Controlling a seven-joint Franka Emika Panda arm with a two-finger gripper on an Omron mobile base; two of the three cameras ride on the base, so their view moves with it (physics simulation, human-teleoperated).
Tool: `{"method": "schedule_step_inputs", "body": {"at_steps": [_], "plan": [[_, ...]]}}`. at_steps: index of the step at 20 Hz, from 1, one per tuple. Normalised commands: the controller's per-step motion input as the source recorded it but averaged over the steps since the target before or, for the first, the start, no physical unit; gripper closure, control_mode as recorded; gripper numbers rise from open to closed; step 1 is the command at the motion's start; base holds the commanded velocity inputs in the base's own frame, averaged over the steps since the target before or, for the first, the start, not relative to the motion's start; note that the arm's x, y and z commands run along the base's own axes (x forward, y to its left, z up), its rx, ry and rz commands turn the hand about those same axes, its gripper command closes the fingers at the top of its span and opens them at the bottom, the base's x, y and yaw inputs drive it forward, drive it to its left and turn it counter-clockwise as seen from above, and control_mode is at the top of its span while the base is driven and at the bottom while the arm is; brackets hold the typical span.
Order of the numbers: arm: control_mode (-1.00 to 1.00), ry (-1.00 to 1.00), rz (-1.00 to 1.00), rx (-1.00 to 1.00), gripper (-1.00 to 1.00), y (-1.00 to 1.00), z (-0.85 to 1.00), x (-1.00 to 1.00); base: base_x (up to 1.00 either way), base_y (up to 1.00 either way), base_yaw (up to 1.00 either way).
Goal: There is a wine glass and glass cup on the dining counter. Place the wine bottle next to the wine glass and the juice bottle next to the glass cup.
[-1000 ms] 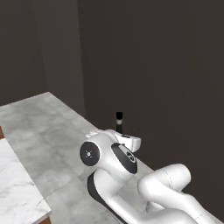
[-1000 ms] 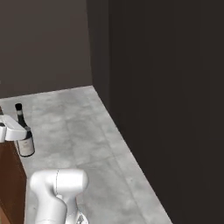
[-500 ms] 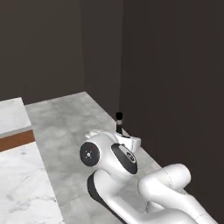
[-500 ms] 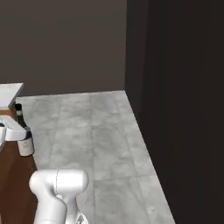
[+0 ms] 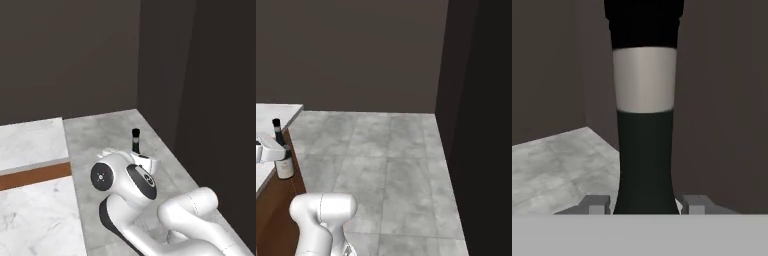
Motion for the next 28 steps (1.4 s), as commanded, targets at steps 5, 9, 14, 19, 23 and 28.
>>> {"method": "schedule_step_inputs", "body": {"at_steps": [5,9,14,19,23,28], "plan": [[1.00,0.00,0.00,0.00,1.00,0.00,0.00,0.00,0.80,-0.16,0.29],[1.00,0.00,0.00,0.00,1.00,0.00,0.00,0.00,0.78,-0.28,0.20],[1.00,0.00,0.00,0.00,1.00,0.00,0.00,0.00,0.74,-0.40,0.07],[1.00,0.00,0.00,0.00,1.00,0.00,0.00,0.00,0.72,-0.46,0.01],[1.00,0.00,0.00,0.00,1.00,0.00,0.00,0.00,0.74,-0.43,0.03],[1.00,0.00,0.00,0.00,1.00,0.00,0.00,0.00,0.76,-0.38,0.10]]}}
